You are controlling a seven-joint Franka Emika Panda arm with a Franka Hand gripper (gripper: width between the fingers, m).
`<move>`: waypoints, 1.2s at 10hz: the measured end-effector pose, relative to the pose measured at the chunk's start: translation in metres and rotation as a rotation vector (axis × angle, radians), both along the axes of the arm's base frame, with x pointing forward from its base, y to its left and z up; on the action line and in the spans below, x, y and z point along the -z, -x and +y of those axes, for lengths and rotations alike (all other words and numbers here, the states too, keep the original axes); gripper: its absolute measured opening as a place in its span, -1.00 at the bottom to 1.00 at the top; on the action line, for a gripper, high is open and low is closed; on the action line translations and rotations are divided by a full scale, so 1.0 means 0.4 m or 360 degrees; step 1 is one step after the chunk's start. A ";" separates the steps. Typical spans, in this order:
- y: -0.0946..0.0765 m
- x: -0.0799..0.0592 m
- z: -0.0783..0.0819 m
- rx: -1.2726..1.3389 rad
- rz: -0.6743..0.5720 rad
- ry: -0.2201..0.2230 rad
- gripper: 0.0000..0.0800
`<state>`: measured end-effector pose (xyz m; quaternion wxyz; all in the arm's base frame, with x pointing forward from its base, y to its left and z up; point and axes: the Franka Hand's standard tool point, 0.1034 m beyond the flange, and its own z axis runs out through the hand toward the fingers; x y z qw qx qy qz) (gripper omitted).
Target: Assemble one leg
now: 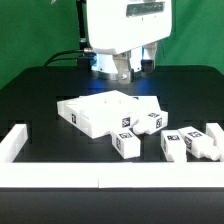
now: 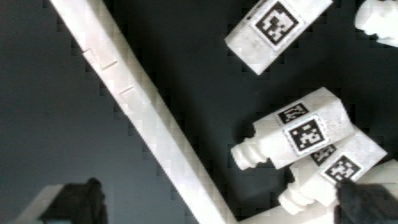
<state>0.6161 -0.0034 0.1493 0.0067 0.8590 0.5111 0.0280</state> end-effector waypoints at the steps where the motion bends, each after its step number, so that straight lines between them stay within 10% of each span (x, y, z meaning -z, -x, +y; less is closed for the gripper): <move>1: 0.000 0.000 0.000 0.0000 0.0000 0.0000 0.62; 7: 0.000 0.000 -0.004 0.0002 0.0000 0.0002 0.62; 12: 0.016 0.016 -0.150 -0.0016 -0.0027 0.0053 0.62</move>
Offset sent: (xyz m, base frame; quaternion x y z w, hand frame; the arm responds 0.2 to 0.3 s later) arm 0.0000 0.0000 0.0000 0.0000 0.0000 0.0000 1.0000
